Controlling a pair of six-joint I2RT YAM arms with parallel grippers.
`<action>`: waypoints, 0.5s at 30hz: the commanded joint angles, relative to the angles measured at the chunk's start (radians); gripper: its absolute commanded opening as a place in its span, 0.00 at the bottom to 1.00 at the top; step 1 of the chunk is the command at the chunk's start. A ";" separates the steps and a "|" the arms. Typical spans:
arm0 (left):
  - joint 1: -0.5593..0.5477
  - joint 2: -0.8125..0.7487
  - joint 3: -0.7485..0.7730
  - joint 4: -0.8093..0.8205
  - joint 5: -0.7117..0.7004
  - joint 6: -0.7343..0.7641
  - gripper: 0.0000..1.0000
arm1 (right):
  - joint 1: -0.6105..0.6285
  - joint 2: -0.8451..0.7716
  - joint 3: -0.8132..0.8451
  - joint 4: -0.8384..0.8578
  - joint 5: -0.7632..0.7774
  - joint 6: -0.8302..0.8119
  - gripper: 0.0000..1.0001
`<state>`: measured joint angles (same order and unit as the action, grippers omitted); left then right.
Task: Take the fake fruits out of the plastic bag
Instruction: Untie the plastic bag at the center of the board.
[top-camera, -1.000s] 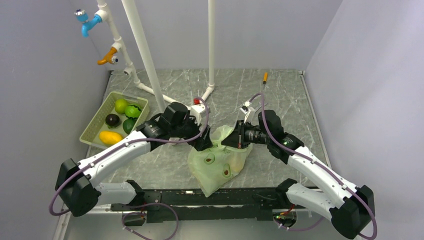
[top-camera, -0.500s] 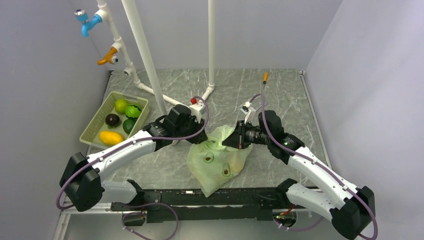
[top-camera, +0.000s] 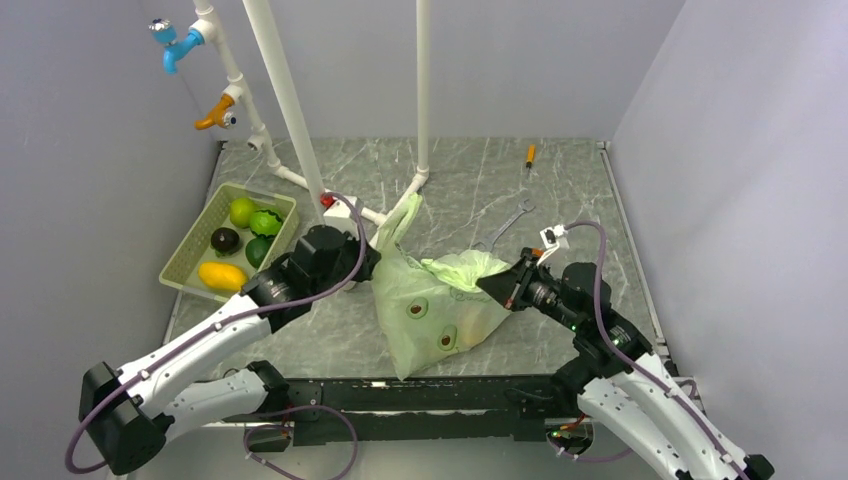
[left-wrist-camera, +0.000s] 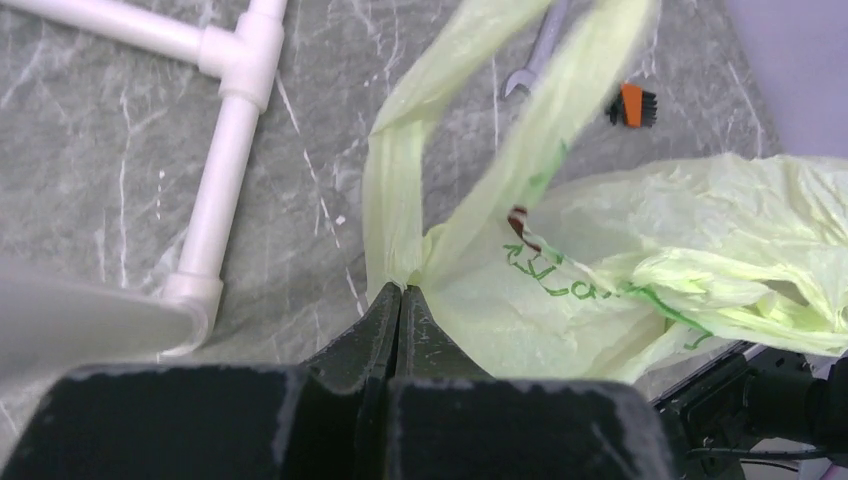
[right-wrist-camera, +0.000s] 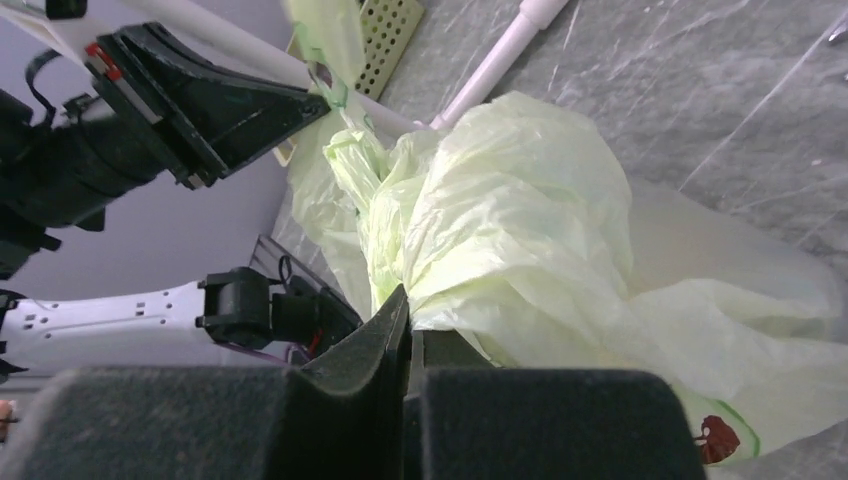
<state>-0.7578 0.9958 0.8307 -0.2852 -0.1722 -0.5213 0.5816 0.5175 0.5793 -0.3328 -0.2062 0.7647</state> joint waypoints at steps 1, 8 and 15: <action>0.018 -0.070 -0.087 0.130 0.021 -0.054 0.00 | -0.003 0.001 -0.045 0.086 -0.036 0.103 0.08; 0.040 -0.057 -0.043 0.158 0.162 -0.053 0.00 | -0.002 0.197 0.124 -0.139 -0.242 -0.182 0.38; 0.041 -0.060 -0.034 0.156 0.179 -0.053 0.00 | -0.001 0.180 0.386 -0.334 -0.297 -0.371 0.89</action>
<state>-0.7231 0.9424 0.7448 -0.1722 -0.0193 -0.5545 0.5812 0.7197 0.8005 -0.5819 -0.4202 0.5495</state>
